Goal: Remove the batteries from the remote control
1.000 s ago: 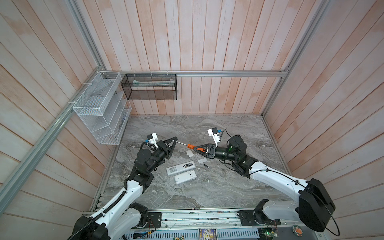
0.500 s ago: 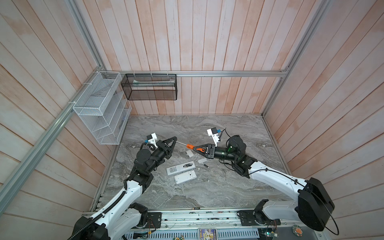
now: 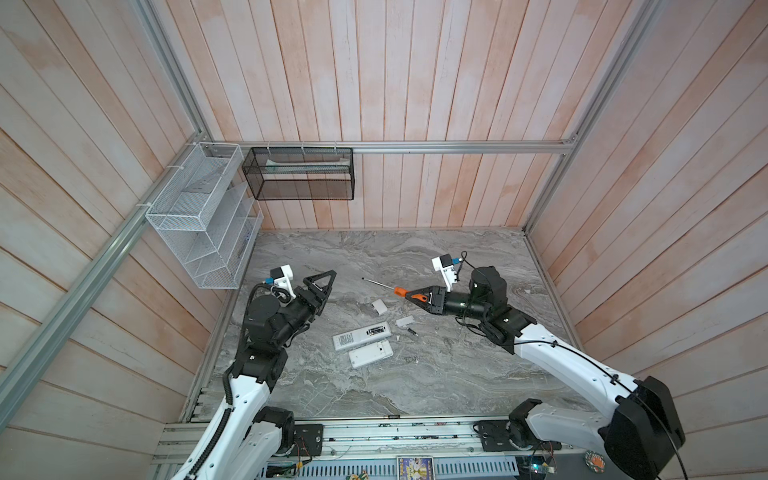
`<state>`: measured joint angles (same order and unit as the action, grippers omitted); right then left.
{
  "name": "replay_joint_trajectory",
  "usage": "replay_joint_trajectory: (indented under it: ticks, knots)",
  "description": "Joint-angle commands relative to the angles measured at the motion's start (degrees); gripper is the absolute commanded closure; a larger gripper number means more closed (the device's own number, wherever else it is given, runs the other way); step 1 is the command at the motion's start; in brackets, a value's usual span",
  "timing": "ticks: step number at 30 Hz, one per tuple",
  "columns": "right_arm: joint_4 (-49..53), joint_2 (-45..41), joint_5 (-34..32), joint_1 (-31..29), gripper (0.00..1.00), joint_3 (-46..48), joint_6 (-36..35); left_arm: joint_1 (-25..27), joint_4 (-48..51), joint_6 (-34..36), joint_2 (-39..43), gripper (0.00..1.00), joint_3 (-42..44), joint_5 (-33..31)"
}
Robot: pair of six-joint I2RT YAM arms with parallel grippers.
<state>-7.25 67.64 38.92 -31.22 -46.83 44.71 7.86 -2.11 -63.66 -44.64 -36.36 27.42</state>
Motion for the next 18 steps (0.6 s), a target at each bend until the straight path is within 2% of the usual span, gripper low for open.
replay_joint_trajectory:
  ticks: [1,3,6,12,18]
  knots:
    - [14.7,-1.0,3.2,1.8,0.99,-4.0,-9.2,-2.1,21.9,18.9,-3.3,0.16,-4.8,7.1]
    - [21.8,0.1,1.7,1.9,0.99,-6.7,-13.6,-2.1,28.9,25.4,-6.4,0.14,-7.1,5.6]
    - [26.1,1.5,2.0,1.9,0.99,-8.7,-17.0,-2.1,33.0,29.6,-10.2,0.1,-7.3,3.9]
    - [33.5,5.0,1.5,1.0,0.99,-12.5,-22.0,-2.0,29.7,29.8,-14.6,0.07,-2.5,5.7]
    - [40.0,8.6,-0.6,-6.1,0.99,-16.6,-35.5,-2.0,29.3,32.0,-16.9,0.03,-1.3,4.6]
